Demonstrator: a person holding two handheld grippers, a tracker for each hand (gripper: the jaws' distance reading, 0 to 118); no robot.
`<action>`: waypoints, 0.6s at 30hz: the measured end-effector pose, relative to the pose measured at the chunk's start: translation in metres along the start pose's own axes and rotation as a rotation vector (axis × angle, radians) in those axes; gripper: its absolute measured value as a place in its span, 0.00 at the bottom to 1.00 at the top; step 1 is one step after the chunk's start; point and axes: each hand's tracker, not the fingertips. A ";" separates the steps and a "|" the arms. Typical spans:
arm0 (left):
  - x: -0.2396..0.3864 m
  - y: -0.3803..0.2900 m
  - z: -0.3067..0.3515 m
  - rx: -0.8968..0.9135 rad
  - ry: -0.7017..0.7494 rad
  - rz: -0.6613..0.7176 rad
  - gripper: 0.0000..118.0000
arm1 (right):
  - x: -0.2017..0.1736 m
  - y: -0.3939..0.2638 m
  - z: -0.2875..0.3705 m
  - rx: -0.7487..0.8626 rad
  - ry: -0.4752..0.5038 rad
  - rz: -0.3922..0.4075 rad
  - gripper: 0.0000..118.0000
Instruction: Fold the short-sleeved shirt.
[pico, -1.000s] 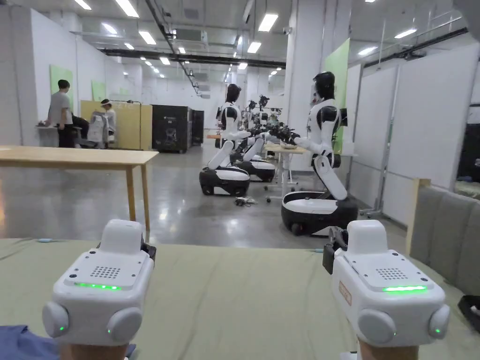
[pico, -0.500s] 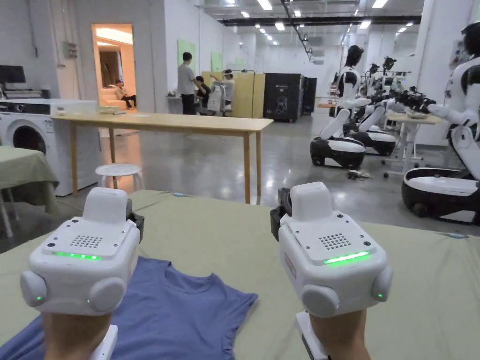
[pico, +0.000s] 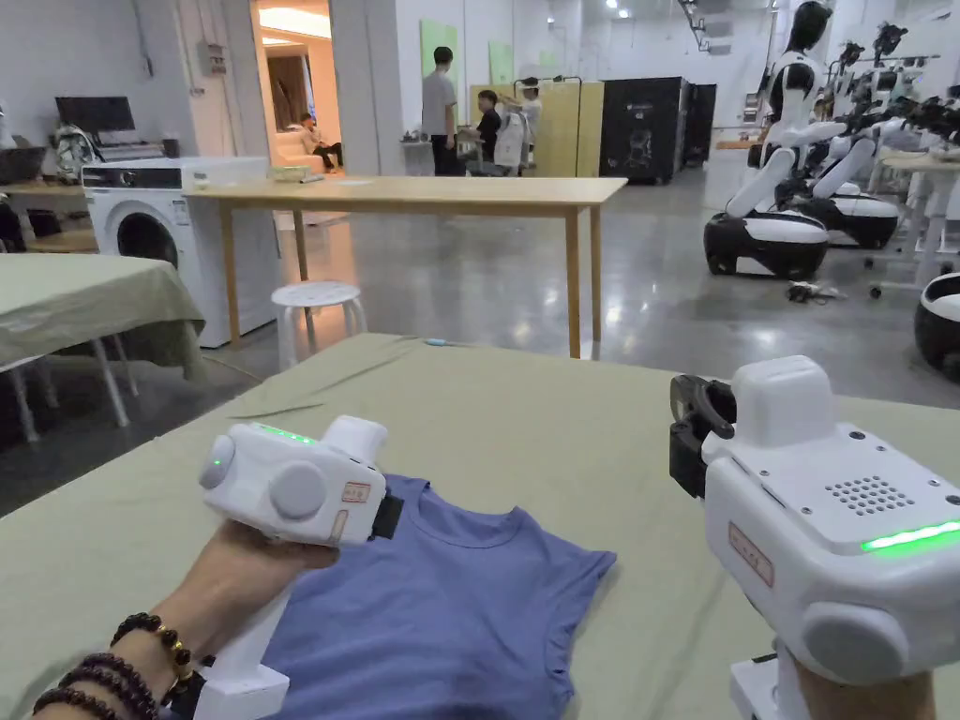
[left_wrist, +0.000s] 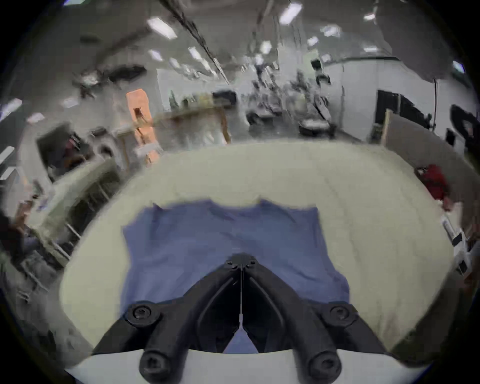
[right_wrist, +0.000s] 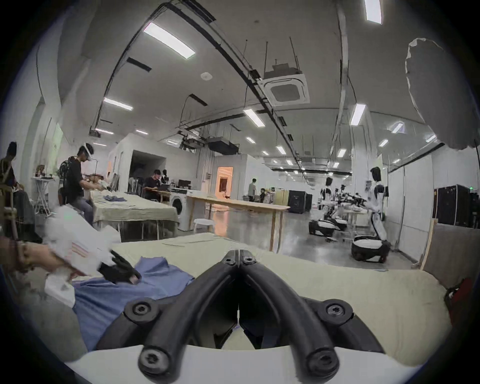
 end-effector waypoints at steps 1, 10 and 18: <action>-0.001 -0.002 -0.019 -0.045 0.002 -0.028 0.00 | 0.002 -0.004 0.000 -0.009 0.010 0.002 0.00; -0.015 -0.013 -0.132 -0.151 -0.018 -0.083 0.98 | -0.004 -0.045 -0.021 -0.115 0.076 0.083 0.00; -0.026 -0.033 -0.160 -0.143 0.014 -0.060 0.91 | -0.022 -0.055 -0.030 -0.141 0.142 0.090 0.00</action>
